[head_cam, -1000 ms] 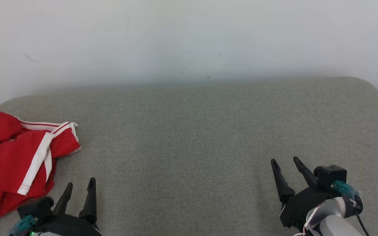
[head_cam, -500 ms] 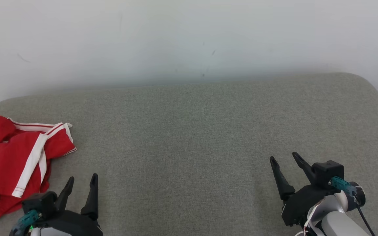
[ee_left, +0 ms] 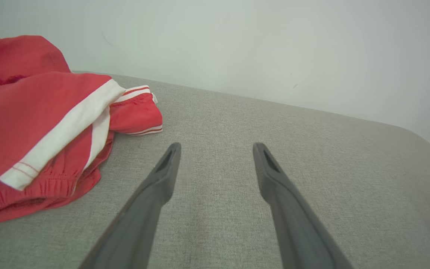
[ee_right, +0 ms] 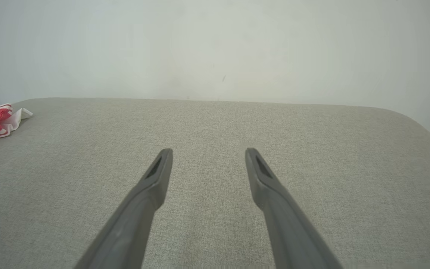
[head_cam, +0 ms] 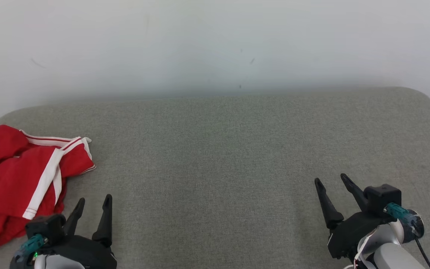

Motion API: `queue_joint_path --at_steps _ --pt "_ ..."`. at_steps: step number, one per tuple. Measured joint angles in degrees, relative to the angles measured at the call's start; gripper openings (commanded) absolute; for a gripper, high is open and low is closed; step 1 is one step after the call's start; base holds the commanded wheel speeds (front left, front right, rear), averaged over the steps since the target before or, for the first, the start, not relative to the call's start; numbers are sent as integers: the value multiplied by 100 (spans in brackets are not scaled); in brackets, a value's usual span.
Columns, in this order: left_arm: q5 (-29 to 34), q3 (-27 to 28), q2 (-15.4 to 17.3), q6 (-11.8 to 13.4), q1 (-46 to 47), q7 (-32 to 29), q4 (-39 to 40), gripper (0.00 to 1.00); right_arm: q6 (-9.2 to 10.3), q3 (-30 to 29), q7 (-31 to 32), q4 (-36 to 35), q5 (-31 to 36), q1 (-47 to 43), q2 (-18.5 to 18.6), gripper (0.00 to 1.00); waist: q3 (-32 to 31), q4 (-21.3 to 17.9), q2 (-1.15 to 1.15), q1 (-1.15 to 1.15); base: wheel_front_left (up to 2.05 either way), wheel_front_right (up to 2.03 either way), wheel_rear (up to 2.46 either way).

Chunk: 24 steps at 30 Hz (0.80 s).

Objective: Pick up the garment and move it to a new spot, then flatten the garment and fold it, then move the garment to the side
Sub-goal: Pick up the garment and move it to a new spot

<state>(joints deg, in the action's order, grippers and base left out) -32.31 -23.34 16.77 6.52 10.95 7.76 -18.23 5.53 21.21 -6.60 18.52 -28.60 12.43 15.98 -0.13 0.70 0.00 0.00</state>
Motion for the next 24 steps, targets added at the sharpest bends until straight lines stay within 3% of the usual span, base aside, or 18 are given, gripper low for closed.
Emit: queue_joint_path --at_steps 14,24 --pt "-22 87 -9 3 -10 -25 15 100 54 -466 -140 -164 -276 -404 47 100 -82 77 0 0 0 0 0" --pt "-21 169 -12 12 -5 -73 18 100 101 -590 -156 -322 -316 -636 107 100 -112 489 0 0 0 0 0"
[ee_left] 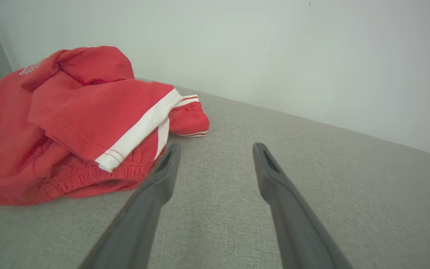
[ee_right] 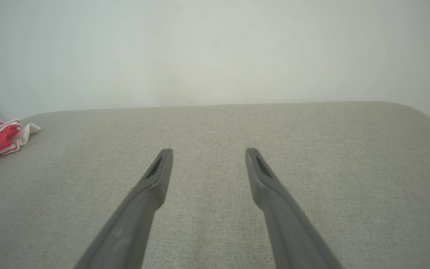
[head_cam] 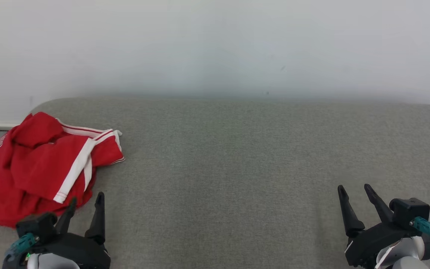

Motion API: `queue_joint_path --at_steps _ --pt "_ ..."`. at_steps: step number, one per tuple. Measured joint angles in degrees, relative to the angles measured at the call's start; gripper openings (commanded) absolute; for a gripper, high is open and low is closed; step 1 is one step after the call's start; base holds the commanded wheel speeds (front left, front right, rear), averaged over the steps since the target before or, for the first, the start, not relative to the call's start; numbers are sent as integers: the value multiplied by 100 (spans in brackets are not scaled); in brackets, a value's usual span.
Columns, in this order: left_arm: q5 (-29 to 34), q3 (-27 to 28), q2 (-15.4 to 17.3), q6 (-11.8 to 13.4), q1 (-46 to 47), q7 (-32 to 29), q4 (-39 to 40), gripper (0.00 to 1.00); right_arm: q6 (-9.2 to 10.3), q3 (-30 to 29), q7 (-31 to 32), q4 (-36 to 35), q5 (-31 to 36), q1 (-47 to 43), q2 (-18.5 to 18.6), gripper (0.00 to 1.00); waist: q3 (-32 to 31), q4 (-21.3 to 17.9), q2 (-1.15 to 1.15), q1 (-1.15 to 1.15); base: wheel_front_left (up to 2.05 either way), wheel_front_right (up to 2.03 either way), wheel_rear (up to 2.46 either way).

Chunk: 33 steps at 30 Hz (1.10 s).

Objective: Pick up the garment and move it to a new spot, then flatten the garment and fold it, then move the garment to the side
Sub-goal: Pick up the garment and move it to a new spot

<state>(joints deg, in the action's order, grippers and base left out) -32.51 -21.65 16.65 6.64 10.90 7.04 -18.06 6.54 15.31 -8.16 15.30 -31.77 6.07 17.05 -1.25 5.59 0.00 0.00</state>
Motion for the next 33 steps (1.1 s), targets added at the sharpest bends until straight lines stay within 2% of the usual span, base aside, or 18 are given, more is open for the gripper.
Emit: queue_joint_path --at_steps 10,25,29,33 --pt "-31 321 82 41 -371 45 98 100 -9 159 60 -193 3 49 -32 100 13 734 0 0 0 0 0" --pt "-32 370 -16 41 -211 -2 176 100 -417 293 246 -439 -7 170 247 100 136 1942 0 0 0 0 0" --pt "-33 431 19 42 -209 -45 171 100 -461 366 328 -459 -7 213 246 100 162 2143 0 0 0 0 0" --pt "-59 450 12 42 -189 -126 169 100 -504 435 422 -592 -5 292 242 100 245 2152 0 0 0 0 0"
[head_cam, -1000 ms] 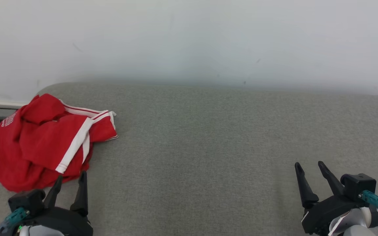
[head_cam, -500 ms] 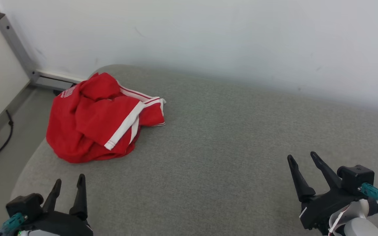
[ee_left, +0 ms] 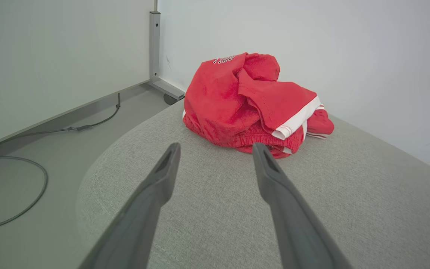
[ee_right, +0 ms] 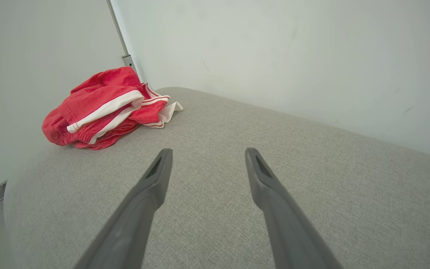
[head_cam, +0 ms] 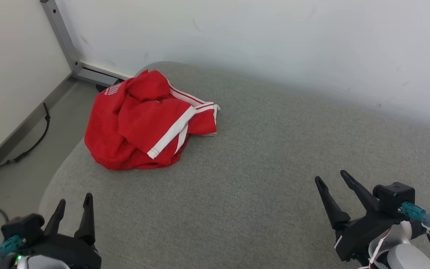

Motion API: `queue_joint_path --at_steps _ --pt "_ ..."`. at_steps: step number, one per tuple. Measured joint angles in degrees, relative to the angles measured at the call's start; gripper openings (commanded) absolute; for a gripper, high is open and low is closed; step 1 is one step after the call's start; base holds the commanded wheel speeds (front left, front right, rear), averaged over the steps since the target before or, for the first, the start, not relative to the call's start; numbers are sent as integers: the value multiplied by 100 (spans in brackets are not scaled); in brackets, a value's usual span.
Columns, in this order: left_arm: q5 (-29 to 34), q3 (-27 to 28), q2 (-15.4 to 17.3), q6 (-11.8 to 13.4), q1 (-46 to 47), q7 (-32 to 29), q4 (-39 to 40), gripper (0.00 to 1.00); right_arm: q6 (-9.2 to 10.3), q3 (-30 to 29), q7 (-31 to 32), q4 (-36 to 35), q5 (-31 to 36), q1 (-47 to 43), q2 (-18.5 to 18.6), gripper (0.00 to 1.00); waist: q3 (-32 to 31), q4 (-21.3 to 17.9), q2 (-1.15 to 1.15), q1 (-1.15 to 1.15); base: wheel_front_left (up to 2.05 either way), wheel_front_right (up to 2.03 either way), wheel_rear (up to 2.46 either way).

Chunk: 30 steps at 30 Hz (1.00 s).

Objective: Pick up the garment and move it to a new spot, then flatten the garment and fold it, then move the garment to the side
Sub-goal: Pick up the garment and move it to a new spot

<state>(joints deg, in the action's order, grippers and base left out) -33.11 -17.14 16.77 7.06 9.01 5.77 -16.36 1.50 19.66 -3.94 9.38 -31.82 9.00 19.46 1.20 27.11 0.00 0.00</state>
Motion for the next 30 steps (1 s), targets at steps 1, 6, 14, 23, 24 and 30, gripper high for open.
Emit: queue_joint_path --at_steps 1,6,14,23,24,30 --pt "-8 -20 -5 0 35 -42 -7 100 0 3 26 -23 1 -2 1 100 23 -14 0 0 0 0 0" --pt "-38 -83 -93 -9 411 -215 -87 100 0 34 98 -256 0 -40 9 100 183 -69 0 0 0 0 0" --pt "-210 -215 -210 -212 1479 -931 -427 100 1 129 347 -825 125 -28 232 100 591 -109 0 0 0 0 0" --pt "-209 -246 58 -305 2849 -1744 -1029 100 1 311 659 -1298 234 165 322 100 1151 -361 -1 1 0 0 0" --pt "-187 -260 79 -307 2926 -1816 -1109 100 1 330 704 -1322 263 216 323 100 1196 -421 -1 1 0 0 0" --pt "-4 -397 166 -355 3278 -2095 -1516 100 -31 410 854 -1383 289 350 324 100 1453 -828 -1 1 0 0 0"
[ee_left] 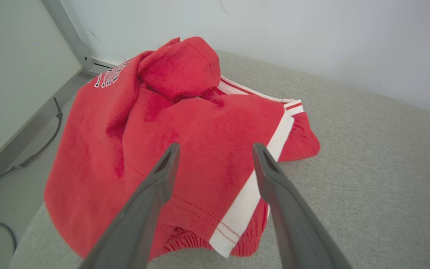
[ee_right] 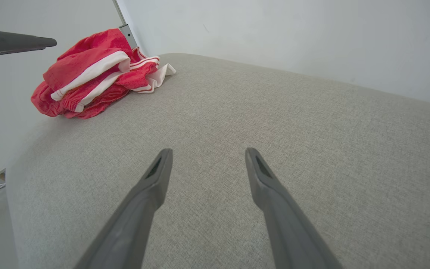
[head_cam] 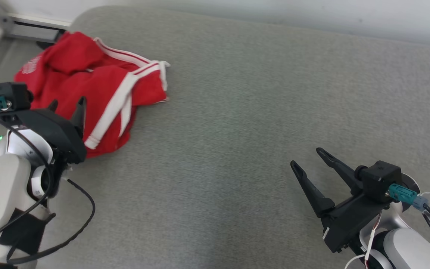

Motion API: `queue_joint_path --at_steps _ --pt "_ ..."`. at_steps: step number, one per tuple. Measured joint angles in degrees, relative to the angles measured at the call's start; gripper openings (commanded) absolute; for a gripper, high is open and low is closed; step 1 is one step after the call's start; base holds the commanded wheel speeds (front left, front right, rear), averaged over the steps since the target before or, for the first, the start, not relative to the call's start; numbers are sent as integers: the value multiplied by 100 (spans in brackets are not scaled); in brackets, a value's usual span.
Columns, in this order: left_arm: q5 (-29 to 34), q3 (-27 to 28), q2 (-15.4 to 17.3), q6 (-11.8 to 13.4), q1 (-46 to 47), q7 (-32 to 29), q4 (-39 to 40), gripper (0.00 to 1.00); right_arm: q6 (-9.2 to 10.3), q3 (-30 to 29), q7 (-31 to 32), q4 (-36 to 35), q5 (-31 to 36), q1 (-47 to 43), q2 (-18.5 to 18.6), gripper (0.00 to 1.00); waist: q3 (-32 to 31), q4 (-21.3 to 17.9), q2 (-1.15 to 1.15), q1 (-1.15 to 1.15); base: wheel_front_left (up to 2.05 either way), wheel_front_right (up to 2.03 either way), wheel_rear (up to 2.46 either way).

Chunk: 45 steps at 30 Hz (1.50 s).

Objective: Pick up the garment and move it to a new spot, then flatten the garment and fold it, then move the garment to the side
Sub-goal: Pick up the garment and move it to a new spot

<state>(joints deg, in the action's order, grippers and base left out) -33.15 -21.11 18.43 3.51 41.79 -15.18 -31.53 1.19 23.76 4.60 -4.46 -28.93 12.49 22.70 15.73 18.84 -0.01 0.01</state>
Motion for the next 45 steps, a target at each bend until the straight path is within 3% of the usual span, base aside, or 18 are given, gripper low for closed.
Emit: queue_joint_path --at_steps 10,20,21,23,25,35,40,45 --pt "448 -186 194 105 538 -208 -699 100 -18 -43 94 -85 7 103 30 100 359 -585 0 -1 0 0 0" --pt "728 -320 365 152 829 -390 -1156 100 41 -137 104 -186 8 97 90 100 622 -754 0 -1 0 0 0" --pt "739 -343 355 151 898 -403 -1182 96 54 -146 114 -197 8 97 91 100 644 -755 0 -1 0 0 0" --pt "744 -360 331 151 1015 -405 -1239 38 59 -155 129 -210 8 100 92 100 685 -752 0 -1 0 0 0" --pt "744 -365 320 149 1066 -436 -1299 0 59 -153 141 -200 8 101 92 100 707 -743 0 -1 0 0 0" --pt "739 -397 86 149 1068 -493 -1541 0 82 -163 135 -88 5 107 81 100 673 -701 0 -1 0 0 0" --pt "681 -361 -200 149 1251 -230 -1502 0 83 -216 59 54 -25 103 62 100 536 -643 0 -1 0 0 0" --pt "686 -382 -381 -5 1605 142 -1344 0 83 -264 -66 260 -121 93 -18 100 259 -582 1 -2 0 0 0"
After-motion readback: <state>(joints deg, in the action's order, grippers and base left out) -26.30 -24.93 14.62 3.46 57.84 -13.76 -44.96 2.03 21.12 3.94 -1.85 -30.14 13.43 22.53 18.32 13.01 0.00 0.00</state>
